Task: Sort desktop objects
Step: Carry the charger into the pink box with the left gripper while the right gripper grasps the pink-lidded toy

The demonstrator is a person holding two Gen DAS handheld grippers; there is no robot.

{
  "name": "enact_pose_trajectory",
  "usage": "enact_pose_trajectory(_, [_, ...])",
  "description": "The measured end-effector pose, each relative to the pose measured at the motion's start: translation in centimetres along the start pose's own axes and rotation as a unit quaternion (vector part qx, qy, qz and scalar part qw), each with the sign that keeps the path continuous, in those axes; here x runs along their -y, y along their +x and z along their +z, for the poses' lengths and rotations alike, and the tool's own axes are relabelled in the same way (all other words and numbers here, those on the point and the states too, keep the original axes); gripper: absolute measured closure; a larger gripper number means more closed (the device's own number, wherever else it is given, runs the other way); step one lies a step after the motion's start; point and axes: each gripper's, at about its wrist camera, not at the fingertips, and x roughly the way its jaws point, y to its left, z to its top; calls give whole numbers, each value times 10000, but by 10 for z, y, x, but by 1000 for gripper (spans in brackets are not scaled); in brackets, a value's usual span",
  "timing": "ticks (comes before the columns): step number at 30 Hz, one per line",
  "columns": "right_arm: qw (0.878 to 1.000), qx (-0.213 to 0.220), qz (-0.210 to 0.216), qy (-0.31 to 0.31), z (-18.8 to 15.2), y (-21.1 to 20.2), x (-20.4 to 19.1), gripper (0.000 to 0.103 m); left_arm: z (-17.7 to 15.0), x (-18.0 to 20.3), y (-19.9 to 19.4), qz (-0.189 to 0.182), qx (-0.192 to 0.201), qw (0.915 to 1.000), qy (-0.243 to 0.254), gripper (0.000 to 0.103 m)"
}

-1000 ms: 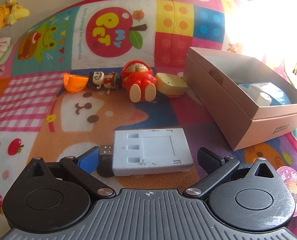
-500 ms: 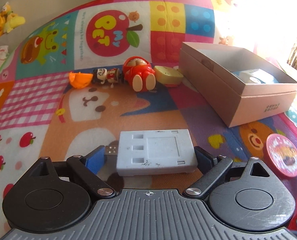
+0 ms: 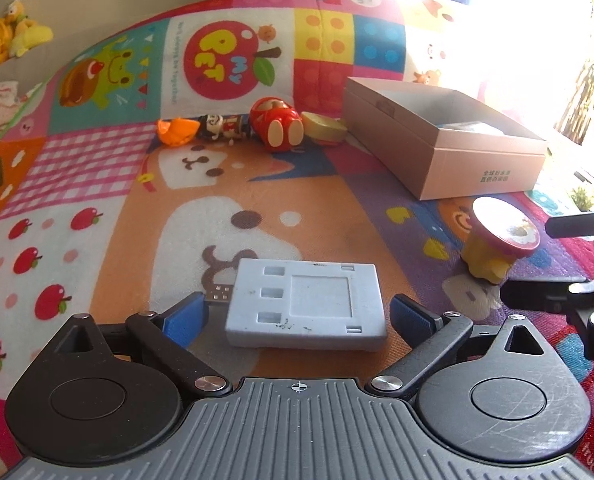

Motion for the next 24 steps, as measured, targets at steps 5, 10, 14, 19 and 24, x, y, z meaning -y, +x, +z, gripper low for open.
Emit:
enact_pose_trajectory(5, [9996,-34,-51,-270,16,10,-13,14,-1,-3,-1,-74,46,9999,-85,2])
enact_pose_trajectory(10, [9991,-187,-64,-371,25,16,-21,47,1,-3,-1,-80,35,9999,-126,2])
enact_pose_trajectory(14, [9992,-240,1,-324,24,12,-16,47,6,3,5,87,-43,9999,65,2])
enact_pose_trajectory(19, [9989,-364,217,-200,23,-2,-4,47,7,13,7,260,-93,9991,318,3])
enact_pose_trajectory(24, [9990,-287,323,-84,23,-24,12,47,4,20,1,192,-149,9993,289,8])
